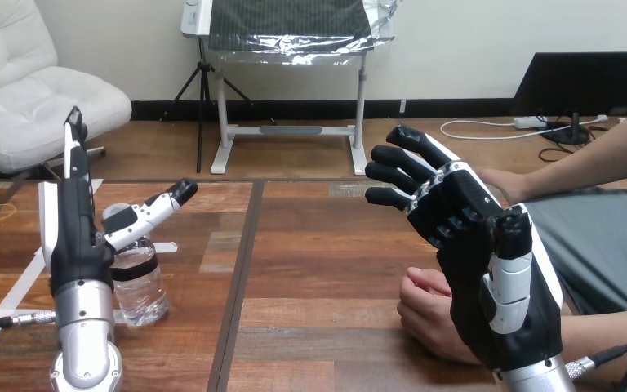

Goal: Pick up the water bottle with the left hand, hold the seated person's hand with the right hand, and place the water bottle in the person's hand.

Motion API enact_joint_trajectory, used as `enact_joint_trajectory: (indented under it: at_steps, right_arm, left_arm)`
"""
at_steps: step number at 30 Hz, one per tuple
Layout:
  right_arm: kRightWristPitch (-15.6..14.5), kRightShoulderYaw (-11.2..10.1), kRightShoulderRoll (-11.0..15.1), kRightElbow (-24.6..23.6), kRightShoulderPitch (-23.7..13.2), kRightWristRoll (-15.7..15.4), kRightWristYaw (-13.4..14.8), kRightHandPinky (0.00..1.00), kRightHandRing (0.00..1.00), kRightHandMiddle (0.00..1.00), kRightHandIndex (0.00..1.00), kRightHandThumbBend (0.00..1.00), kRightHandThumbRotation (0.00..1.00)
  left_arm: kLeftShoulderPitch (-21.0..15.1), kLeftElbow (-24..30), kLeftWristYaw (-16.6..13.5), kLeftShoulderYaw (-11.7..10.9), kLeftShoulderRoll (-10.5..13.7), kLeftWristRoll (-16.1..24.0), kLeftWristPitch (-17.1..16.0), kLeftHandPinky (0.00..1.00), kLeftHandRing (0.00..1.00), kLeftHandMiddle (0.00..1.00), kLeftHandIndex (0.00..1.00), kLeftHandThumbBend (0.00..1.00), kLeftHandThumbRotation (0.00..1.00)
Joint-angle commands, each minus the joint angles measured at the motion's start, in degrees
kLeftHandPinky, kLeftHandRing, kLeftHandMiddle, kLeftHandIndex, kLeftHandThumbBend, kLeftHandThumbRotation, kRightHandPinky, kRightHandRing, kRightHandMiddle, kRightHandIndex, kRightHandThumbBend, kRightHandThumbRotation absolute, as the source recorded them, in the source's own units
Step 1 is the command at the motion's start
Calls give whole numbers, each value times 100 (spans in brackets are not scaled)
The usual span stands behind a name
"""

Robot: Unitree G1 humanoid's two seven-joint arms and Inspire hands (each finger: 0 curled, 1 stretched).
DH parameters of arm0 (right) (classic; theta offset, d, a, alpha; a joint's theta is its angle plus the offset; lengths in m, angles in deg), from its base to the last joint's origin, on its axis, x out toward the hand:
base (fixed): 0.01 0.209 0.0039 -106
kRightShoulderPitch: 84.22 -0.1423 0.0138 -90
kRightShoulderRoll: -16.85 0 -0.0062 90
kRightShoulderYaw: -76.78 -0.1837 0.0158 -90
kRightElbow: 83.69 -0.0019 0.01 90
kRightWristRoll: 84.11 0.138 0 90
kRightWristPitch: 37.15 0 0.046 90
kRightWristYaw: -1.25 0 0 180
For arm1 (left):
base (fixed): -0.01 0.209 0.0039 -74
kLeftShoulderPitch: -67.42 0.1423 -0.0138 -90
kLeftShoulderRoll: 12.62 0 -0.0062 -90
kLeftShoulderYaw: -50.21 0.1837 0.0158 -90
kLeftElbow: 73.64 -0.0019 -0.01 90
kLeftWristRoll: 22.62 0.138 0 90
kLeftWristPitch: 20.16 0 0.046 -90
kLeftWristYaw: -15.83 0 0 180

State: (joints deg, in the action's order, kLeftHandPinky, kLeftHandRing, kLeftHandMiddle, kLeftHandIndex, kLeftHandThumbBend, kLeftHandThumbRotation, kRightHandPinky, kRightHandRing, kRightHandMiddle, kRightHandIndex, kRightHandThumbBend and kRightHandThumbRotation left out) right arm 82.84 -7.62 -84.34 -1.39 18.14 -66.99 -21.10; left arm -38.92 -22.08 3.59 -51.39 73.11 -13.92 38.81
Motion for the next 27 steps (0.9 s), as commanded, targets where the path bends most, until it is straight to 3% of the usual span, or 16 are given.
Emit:
enact_joint_trajectory:
  at_steps: [1,27]
  right_arm:
    - [43,-64,-3,-199,-196,62,-30,76,82,83,85,73,100]
    - [23,-74,3,-226,-193,70,-22,76,82,82,85,73,100]
  left_arm:
    - [-321,60,-68,109,177,106,-3,100,100,100,100,94,22]
    - [71,452,-118,129,136,152,147,100,100,100,100,93,25]
